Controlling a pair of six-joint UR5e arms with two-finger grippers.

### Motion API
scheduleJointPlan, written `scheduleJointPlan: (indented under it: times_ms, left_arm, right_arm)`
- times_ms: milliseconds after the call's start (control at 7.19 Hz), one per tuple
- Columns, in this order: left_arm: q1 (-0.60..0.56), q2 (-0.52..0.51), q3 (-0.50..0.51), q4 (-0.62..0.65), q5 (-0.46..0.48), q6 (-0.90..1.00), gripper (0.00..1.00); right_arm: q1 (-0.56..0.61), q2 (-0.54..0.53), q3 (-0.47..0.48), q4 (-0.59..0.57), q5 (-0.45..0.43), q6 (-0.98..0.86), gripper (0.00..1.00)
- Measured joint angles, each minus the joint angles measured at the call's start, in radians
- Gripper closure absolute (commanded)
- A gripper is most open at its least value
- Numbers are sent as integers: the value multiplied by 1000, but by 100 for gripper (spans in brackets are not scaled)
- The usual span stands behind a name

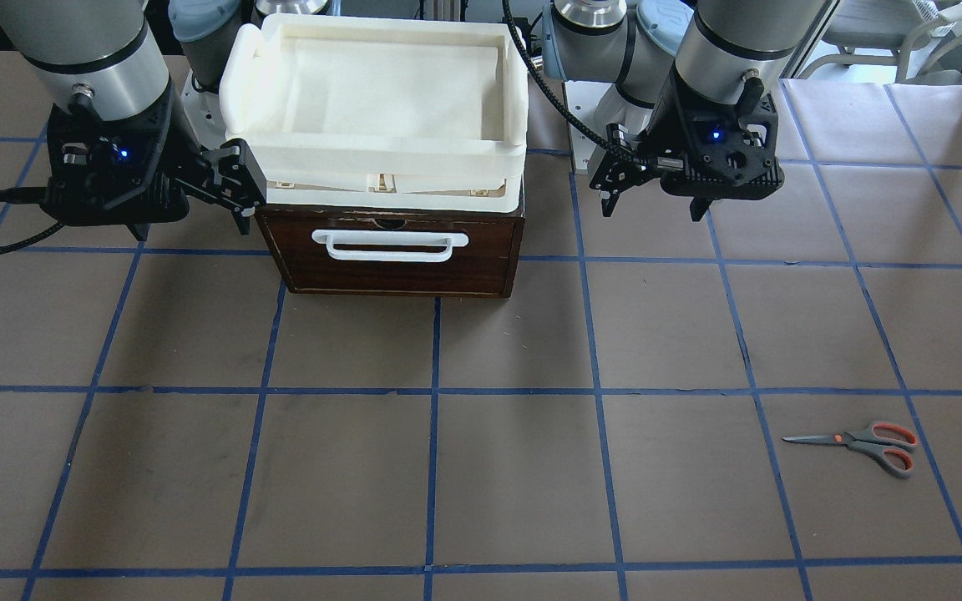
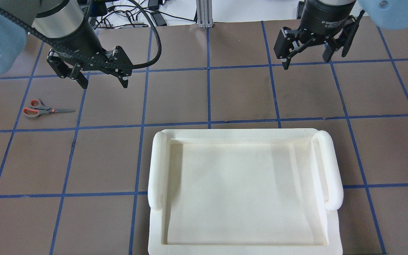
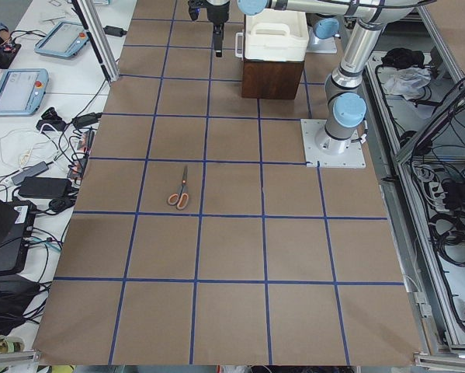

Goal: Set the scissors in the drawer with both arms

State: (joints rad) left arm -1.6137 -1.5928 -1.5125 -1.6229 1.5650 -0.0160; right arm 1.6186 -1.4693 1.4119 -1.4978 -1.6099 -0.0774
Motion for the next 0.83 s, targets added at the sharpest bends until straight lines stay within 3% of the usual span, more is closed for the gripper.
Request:
scheduleJointPlan:
  times_ms: [556, 834]
  left_arm:
    - [4, 11, -30, 14, 7, 40, 0]
    - [59, -1, -33, 28, 30, 284, 0]
  right_arm:
    - [4, -11, 2, -11, -3, -2, 0]
    - [6, -21, 10, -24, -17, 39, 0]
